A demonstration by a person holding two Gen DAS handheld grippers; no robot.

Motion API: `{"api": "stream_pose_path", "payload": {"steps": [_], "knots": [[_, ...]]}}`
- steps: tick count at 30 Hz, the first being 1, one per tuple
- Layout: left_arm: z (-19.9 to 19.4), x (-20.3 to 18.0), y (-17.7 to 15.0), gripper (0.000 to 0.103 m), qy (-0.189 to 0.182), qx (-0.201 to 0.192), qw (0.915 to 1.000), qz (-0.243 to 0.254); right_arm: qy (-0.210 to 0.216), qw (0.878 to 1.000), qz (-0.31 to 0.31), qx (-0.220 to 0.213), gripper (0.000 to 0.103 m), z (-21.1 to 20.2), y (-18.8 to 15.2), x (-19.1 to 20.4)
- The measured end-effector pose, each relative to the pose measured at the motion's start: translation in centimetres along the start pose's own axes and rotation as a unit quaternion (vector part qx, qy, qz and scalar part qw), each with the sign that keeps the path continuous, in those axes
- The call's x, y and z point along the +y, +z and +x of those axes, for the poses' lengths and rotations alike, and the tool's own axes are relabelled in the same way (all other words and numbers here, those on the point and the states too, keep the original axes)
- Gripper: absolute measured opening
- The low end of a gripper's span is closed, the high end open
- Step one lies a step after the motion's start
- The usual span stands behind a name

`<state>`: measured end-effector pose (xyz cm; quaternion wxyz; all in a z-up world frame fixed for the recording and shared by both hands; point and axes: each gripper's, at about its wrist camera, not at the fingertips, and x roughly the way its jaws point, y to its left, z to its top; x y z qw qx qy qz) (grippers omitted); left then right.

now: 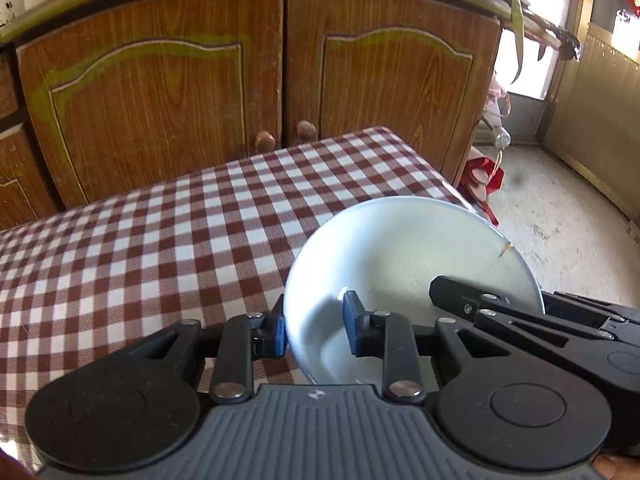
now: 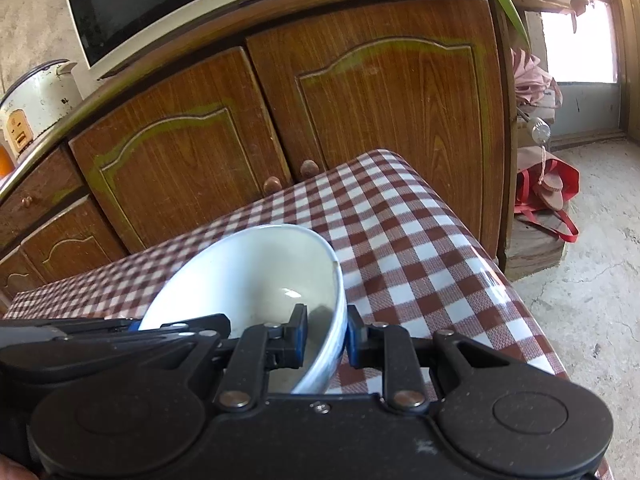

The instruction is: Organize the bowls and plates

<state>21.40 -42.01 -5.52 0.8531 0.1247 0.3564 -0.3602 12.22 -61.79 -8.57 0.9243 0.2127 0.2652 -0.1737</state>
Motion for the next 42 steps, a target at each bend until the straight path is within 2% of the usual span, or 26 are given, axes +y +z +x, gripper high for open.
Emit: {"api": "stream_pose_path", "payload": {"steps": [15,42], "knots": [[-4.7,1.0,0.8,0.028,0.019,-0.026,0.9995,-0.004,0.014,1.0,-0.015,-0.019,0.026,-3.1,1.7,3.4],[-15.8,-0.1,-0.7,0.028,0.026,-0.066,0.9975,-0.01,0.02,0.998,-0.034,-0.055,0.026,-14.2,2.4,7.5]]}}
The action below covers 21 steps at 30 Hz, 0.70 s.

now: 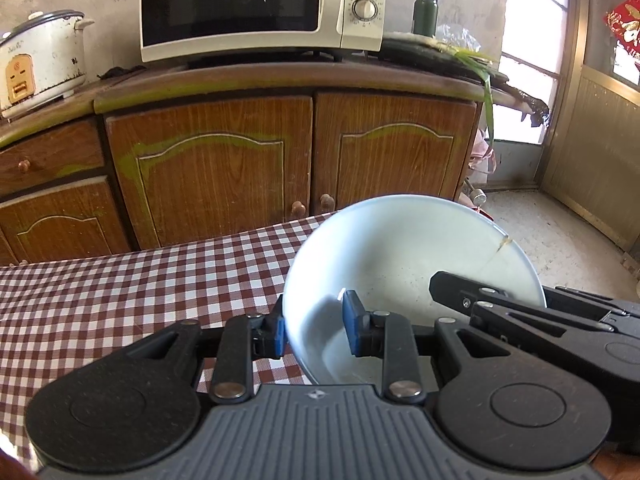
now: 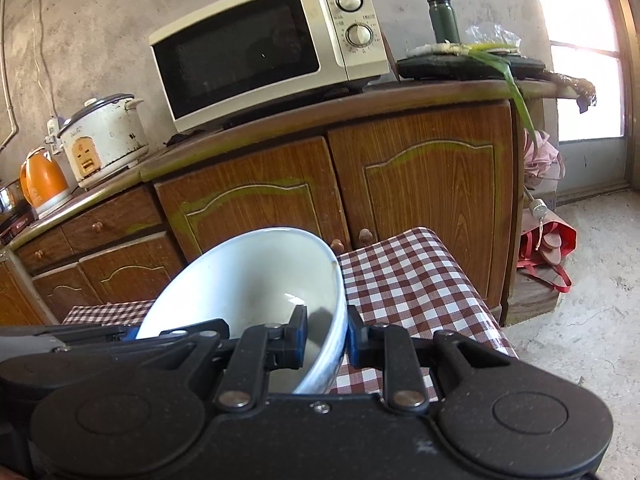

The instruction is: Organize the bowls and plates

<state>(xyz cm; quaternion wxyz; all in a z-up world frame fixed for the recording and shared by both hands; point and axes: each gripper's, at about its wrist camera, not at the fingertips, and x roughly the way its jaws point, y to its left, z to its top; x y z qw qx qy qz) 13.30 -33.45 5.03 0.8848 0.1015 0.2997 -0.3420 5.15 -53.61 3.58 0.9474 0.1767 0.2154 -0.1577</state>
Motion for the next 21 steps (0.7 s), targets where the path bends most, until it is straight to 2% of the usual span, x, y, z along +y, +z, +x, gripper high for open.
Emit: {"api": "stream_pose_path", "payload": {"steps": [21], "knots": [[-5.5,0.0,-1.1,0.028,0.011,-0.023,0.9997,0.002,0.01,1.0,-0.005,-0.016,0.026,-6.2,-0.5,2.6]]}}
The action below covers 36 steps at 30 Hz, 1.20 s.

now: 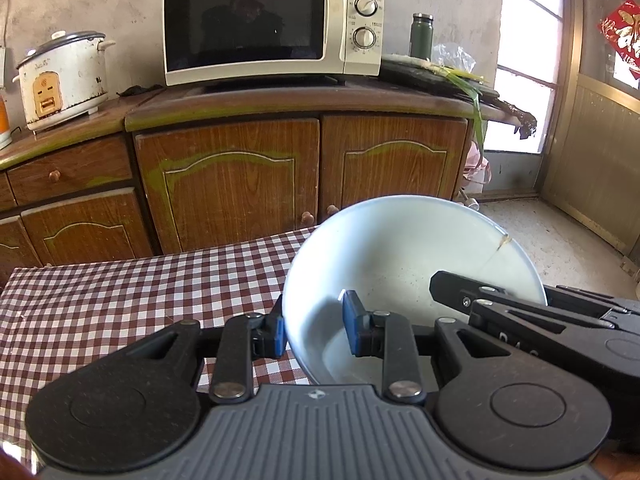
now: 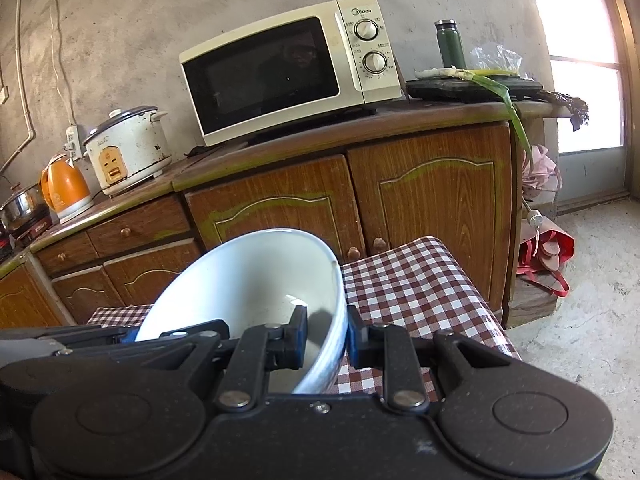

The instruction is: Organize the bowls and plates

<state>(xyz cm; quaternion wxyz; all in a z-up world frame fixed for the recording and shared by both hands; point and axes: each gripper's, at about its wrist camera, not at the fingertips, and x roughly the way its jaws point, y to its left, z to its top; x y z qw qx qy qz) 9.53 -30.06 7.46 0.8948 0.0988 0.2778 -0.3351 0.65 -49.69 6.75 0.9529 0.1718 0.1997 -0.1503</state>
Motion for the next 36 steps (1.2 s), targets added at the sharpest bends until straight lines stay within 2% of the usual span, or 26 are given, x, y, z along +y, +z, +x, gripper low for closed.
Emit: {"api": "stream_pose_path", "payload": {"steps": [36], "knots": [[-4.3,-1.5,-2.3,0.029,-0.008,-0.01,0.9999,0.005,-0.013,1.0,0.0,-0.009,0.026,-5.9,-1.7,0.3]]}}
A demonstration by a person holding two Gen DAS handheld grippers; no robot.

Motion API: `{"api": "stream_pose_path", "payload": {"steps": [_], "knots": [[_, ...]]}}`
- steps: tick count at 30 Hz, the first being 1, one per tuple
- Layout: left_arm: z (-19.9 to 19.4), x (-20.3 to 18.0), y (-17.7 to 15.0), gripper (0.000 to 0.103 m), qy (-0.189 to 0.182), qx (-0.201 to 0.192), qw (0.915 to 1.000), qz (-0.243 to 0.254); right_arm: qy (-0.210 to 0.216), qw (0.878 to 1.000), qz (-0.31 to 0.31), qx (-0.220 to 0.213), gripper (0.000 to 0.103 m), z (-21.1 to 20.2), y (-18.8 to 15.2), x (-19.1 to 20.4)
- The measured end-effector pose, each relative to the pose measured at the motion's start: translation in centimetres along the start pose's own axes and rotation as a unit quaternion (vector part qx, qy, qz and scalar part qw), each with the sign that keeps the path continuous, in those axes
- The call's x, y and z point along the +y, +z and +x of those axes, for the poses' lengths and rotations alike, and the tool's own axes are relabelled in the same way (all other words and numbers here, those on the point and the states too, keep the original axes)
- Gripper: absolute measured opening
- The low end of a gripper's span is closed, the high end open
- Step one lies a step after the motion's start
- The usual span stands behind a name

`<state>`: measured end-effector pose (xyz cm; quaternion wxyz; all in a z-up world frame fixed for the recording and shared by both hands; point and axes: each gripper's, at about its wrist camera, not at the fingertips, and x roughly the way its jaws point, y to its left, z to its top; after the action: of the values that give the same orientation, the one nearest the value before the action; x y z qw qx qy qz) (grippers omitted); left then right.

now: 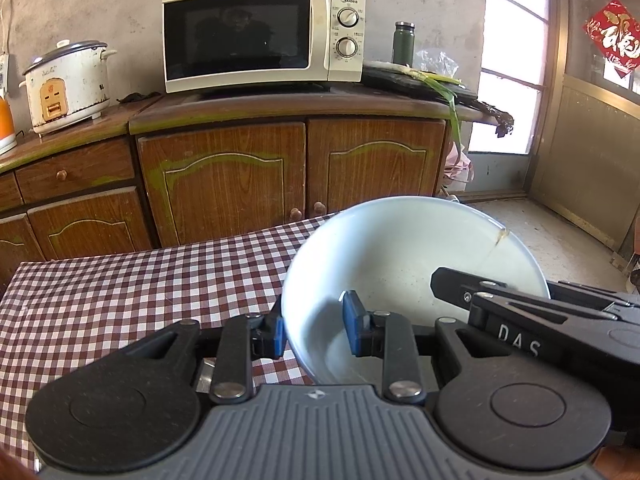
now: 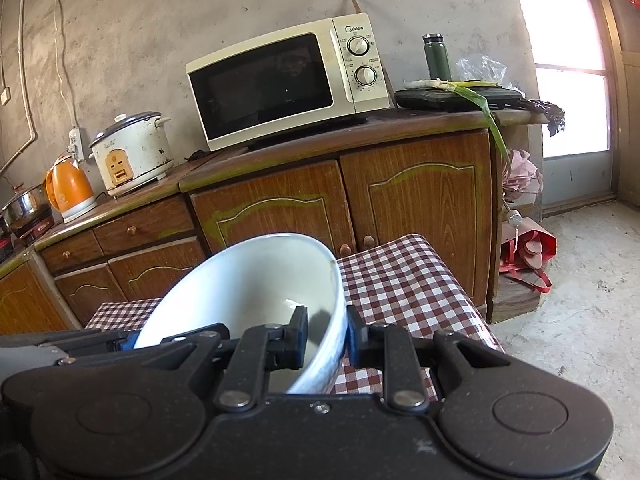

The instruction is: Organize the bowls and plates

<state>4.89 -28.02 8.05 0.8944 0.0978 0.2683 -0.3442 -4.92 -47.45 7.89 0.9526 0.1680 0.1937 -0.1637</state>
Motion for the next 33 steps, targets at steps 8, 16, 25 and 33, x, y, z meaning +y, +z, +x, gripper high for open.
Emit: {"api": "stream_pose_path", "payload": {"steps": [8,16,25,33], "knots": [[-0.7,-0.1,-0.4,0.029,0.001,-0.003,1.0,-0.001,-0.001,1.0,-0.003,-0.003,0.026,-0.8,-0.5,0.2],[-1.0,-0.1,-1.0,0.029,-0.002,-0.001,1.0,-0.003,-0.002,1.0,-0.004,0.0,0.026,-1.6,-1.1,0.3],[-1.3,-0.3,-1.5,0.029,-0.006,-0.001,1.0,-0.003,-0.004,1.0,-0.004,0.001,0.026,-2.0,-1.6,0.1],[-1.6,-0.8,-2.1,0.029,-0.009,0.001,1.0,0.001,-0.007,1.0,-0.001,0.004,0.026,-2.7,-2.3,-0.2]]}}
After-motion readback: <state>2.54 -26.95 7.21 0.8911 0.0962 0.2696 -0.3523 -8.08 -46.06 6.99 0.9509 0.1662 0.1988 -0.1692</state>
